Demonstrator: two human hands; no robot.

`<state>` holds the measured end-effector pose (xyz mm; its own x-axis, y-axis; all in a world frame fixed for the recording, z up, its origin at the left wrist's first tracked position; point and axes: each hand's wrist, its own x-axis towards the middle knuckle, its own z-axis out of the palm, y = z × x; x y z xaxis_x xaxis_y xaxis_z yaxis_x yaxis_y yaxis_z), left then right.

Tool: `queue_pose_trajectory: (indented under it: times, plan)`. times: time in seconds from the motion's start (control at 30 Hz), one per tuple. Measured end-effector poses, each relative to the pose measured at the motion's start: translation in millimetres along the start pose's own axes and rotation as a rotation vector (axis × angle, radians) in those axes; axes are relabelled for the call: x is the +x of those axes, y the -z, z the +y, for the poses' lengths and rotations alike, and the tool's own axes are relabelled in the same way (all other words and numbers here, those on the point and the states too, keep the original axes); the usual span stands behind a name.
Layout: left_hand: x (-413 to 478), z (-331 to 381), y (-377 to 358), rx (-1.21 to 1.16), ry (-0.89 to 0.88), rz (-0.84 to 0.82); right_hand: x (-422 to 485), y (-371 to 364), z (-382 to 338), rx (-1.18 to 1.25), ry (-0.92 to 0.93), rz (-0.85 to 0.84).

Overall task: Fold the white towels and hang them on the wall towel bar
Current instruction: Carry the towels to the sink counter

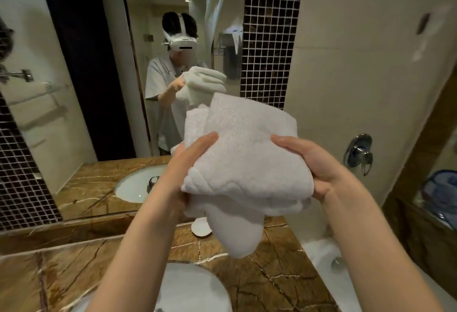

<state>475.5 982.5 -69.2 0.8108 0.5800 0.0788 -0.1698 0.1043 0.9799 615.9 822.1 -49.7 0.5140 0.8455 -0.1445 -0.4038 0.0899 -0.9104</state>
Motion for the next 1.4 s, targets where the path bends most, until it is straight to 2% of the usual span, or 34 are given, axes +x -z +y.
queue_pose_trajectory:
  times: [0.2,0.47,0.6,0.87,1.23,1.4]
  plan:
    - [22,-17,-4,-0.045,0.045,-0.003,10,12,7,0.013,0.034,0.061]
    - [38,-58,-25,-0.121,0.057,0.017,28,51,22,0.031,-0.031,0.107]
    - [46,-93,-31,-0.107,-0.019,0.054,38,75,37,0.047,-0.070,0.113]
    - [57,-169,-46,-0.174,0.019,0.118,56,129,76,0.105,-0.167,0.110]
    - [68,-266,-48,-0.103,0.150,0.219,90,195,151,0.199,-0.311,0.140]
    - [67,-311,-43,-0.103,0.202,0.240,99,217,184,0.197,-0.393,0.203]
